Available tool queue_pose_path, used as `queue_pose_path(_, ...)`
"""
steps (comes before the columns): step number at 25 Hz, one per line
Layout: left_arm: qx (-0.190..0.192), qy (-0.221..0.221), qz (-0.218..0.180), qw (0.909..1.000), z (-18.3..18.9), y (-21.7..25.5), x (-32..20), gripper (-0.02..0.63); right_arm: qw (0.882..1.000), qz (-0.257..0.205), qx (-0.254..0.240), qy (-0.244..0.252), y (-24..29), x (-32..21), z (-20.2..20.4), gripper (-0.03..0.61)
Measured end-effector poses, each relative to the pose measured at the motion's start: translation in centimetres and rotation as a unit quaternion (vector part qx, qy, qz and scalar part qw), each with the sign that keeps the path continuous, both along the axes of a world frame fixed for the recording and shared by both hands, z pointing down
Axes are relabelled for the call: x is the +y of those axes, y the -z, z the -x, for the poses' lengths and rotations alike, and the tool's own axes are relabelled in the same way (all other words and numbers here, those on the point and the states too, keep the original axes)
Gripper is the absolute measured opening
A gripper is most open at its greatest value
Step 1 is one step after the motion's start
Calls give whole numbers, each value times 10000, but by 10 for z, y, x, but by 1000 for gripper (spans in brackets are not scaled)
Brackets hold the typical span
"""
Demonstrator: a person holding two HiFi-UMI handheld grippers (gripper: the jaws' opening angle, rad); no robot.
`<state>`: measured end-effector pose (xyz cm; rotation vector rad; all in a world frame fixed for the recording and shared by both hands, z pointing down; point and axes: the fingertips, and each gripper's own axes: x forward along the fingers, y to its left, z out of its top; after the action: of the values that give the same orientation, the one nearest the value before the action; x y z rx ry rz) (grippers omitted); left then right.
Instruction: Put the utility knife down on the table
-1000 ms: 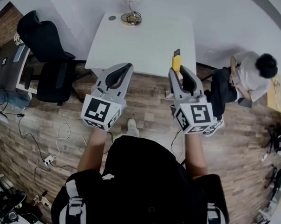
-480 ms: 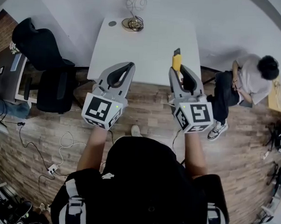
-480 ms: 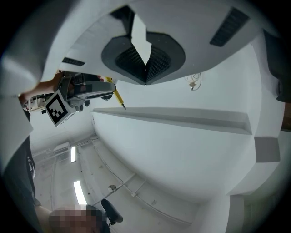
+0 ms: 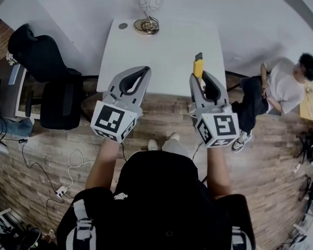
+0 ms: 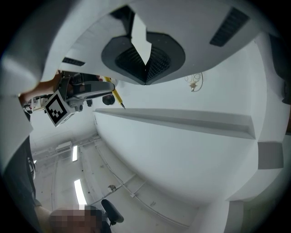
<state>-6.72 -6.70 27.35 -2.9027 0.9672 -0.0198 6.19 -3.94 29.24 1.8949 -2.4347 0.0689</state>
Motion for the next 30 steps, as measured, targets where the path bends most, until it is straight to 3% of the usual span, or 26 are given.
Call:
queue_pose_path(19,-112,12,207,9997,-40,-20,-60,21,9998,124,-73,128,-14,-69,-35,138)
queue_pose_path(30,-152,334,335,9988,-60,-27,-121,21,9984,239,-117,498,-20,-140,-51,138)
